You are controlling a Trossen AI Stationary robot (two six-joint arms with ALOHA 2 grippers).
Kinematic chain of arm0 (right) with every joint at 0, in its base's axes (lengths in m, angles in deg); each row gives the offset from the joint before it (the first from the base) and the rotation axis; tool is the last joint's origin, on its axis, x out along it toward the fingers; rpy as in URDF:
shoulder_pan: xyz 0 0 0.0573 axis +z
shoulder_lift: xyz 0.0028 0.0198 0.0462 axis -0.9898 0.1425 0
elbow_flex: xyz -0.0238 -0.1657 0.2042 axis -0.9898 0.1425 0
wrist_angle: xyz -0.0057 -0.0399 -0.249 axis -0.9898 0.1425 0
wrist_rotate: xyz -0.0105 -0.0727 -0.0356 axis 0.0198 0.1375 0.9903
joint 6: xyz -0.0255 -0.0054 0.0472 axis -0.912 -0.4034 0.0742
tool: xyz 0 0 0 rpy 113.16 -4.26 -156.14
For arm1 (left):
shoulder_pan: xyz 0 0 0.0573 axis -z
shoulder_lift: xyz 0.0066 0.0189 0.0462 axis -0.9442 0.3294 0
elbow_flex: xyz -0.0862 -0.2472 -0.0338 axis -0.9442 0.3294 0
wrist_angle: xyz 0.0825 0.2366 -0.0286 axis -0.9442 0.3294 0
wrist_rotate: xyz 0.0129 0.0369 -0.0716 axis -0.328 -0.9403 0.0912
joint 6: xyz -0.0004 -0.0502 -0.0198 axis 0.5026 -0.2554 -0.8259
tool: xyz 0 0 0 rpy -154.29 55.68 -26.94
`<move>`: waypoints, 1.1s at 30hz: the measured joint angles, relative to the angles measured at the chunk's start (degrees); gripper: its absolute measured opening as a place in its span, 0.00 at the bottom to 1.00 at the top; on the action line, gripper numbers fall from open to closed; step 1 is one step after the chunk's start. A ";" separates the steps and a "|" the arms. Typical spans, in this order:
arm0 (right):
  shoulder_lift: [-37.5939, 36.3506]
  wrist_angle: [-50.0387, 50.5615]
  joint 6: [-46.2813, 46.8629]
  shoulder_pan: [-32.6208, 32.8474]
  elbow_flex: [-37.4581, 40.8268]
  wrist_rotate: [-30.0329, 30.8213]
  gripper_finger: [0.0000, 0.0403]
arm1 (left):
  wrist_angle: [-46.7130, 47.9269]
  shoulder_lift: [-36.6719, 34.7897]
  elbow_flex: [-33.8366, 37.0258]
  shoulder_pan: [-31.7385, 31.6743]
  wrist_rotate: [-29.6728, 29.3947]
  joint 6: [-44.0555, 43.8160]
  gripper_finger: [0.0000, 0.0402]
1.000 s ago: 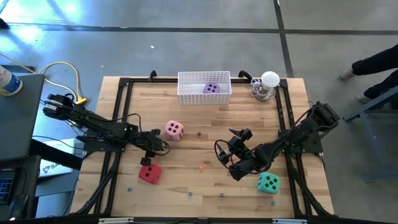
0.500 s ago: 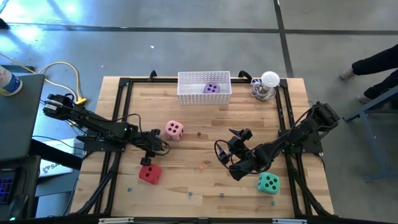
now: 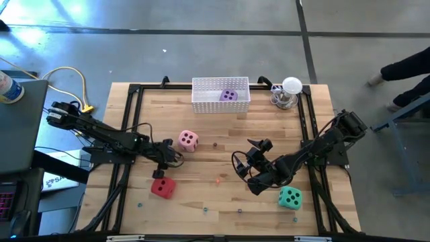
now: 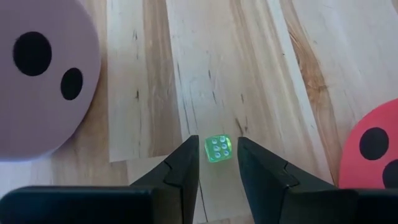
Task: Pick & Place Dice
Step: Put the small yellow transparent dice into the white bin
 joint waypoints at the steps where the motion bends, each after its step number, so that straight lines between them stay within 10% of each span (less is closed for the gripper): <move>1: 0.00 0.00 0.00 0.00 0.00 -0.02 0.99 | 0.00 0.00 0.00 0.00 -0.12 -0.32 0.26; 33: 0.00 0.00 -0.44 0.00 0.00 0.24 0.99 | -1.36 0.02 -0.02 3.37 -4.92 -1.62 0.27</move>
